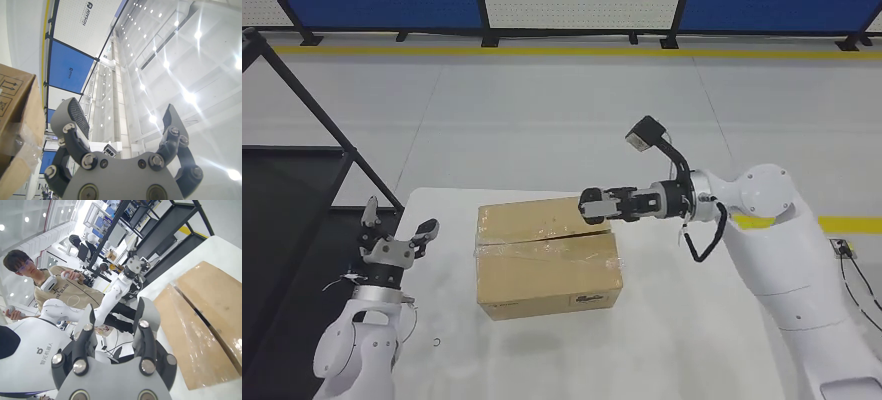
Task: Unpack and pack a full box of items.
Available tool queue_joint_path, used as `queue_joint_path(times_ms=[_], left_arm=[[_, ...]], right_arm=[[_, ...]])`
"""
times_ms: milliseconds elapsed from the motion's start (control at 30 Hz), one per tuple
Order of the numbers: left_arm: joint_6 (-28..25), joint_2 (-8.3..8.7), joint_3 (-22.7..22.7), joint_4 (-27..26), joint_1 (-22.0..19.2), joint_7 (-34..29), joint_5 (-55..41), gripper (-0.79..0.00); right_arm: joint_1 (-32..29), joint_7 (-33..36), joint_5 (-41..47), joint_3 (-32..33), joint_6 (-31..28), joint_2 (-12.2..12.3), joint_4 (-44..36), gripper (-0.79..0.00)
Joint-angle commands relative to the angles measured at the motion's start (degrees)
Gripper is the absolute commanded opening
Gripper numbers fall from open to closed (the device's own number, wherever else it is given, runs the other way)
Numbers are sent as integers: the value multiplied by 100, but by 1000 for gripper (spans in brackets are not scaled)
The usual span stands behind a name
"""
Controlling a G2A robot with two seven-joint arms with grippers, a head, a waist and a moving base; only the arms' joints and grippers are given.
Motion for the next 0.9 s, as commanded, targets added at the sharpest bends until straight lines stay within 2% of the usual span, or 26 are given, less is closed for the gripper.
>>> queue_joint_path(times_ms=[0,133,467,567,833,867], left_arm=[[24,3,63,-35,-28,31,83,0],[32,5,170,-116,-61,110,188,0],[22,-1,441,-265,-88,286,402,0],[6,-3,509,-304,-92,317,443,0],[-114,-8,528,-330,19,397,390,0],[-113,-7,534,-333,21,394,399,0]], right_arm=[[-446,27,-222,413,-151,142,-97,0],[-1124,168,-545,966,-243,359,-72,0],[-1124,168,-545,966,-243,359,-72,0],[-1230,-88,-781,890,-69,374,-82,0],[-1092,504,-458,782,412,426,953,0],[-1067,547,-354,721,395,409,1046,-52]])
